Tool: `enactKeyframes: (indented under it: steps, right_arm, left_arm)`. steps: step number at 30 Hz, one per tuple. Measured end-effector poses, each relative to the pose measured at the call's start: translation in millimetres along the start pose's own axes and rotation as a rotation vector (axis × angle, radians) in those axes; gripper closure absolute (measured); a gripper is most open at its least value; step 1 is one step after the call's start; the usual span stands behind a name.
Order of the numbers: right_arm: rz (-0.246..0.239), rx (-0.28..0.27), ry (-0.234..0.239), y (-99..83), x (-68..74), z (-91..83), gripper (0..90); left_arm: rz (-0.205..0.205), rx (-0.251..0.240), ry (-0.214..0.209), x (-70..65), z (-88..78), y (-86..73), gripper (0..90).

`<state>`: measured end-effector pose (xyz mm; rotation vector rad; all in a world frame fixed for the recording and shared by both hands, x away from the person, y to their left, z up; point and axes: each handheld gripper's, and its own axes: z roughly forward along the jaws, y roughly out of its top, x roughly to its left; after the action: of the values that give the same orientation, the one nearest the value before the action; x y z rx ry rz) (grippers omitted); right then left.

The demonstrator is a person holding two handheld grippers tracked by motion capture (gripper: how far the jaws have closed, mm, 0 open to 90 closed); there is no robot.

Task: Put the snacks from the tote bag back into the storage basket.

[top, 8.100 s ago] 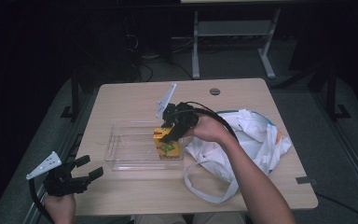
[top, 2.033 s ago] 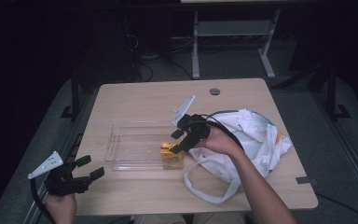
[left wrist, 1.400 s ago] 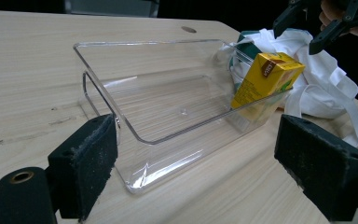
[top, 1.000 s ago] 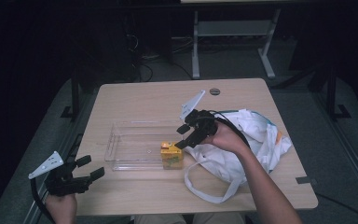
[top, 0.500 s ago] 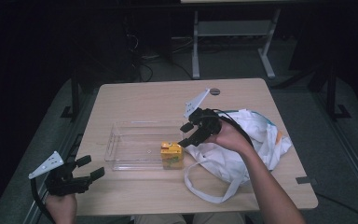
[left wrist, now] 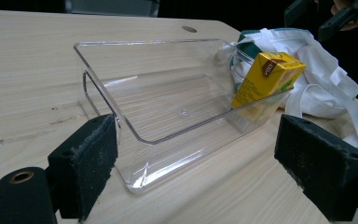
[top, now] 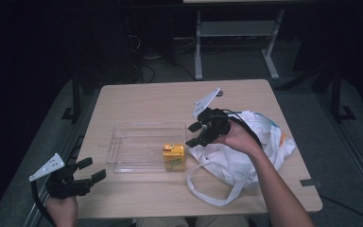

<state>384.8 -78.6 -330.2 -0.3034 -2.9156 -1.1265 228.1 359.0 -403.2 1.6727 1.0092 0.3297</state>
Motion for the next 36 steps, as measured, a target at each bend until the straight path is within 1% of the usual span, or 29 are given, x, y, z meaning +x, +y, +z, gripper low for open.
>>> enactKeyframes:
  steps: [6,22,24,25,29,36]
  right_arm:
    - [0.017,-0.001,-0.011,-4.3,-0.4,-4.7,36.7]
    - [0.029,0.000,-0.033,-12.3,-1.5,-17.0,36.5]
    - [0.030,0.000,-0.030,-13.5,-1.8,-17.5,36.3]
    - [0.046,0.005,-0.033,-14.4,-0.8,-18.6,36.3]
    - [0.045,0.001,-0.035,-19.3,-2.4,-19.6,36.4]
    - [0.059,-0.002,-0.046,-27.8,-3.9,-23.0,36.4]
  left_arm:
    - [0.001,0.002,0.000,0.0,0.3,0.0,12.6]
    - [0.000,0.001,0.001,-0.5,0.1,0.2,12.6]
    - [0.002,0.001,0.001,-0.8,0.1,0.3,12.6]
    - [0.002,0.001,0.001,-0.9,0.0,0.4,12.6]
    - [-0.001,-0.002,0.003,-0.7,-0.3,0.2,12.6]
    - [0.000,-0.001,0.003,-0.6,0.1,0.2,12.6]
